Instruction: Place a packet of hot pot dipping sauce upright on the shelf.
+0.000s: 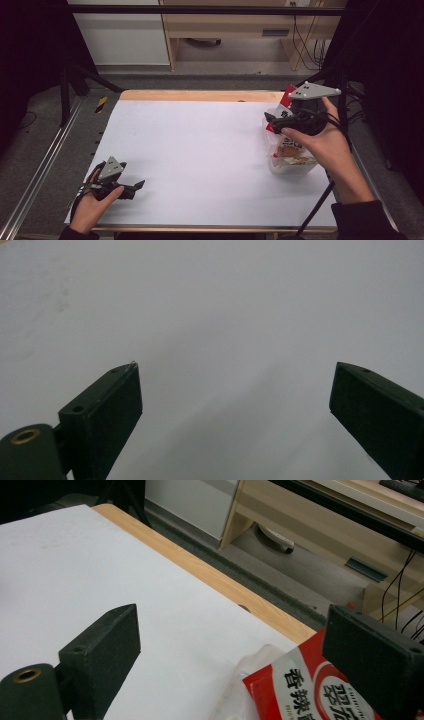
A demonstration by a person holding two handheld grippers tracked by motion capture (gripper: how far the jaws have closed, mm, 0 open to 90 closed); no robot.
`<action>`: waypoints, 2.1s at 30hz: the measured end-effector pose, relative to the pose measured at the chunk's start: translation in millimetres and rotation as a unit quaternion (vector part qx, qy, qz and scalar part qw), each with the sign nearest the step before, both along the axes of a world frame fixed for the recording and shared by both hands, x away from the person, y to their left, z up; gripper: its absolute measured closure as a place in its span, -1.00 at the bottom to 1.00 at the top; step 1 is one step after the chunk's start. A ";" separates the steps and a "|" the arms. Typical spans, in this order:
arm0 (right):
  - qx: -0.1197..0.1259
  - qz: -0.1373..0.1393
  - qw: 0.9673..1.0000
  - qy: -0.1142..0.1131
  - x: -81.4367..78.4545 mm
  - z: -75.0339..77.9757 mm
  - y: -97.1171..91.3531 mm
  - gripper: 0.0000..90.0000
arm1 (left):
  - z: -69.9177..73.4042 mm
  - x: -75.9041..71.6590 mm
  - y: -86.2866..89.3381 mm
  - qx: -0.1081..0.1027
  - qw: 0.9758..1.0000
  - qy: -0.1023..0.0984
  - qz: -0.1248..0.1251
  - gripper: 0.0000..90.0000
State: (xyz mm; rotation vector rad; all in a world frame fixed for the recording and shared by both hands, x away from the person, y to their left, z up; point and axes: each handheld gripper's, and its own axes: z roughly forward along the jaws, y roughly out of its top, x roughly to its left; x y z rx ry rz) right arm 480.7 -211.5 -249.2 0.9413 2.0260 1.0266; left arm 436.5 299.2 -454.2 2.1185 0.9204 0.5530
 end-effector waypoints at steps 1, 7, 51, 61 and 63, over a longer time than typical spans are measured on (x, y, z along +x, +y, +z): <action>0.001 -0.002 1.000 0.000 -2.0 -1.1 3.8 -0.79 | 0.1 -0.1 0.1 0.001 1.000 0.000 0.000 -0.86; 0.008 0.010 1.000 0.000 -10.8 -13.3 20.6 -0.81 | 0.4 -0.2 -0.4 -0.001 1.000 -0.001 0.001 -0.86; 0.034 0.026 0.996 0.075 -54.8 -148.7 61.4 -0.85 | -1.2 0.9 0.5 0.003 1.000 0.002 0.001 -0.88; 0.028 0.028 0.995 0.094 -48.2 -174.4 72.7 -0.86 | -2.4 1.2 0.6 0.006 1.000 0.005 0.003 -0.88; 0.029 0.027 0.994 0.097 -46.2 -177.9 74.3 -0.86 | -2.6 1.2 0.5 0.007 1.000 0.005 0.003 -0.88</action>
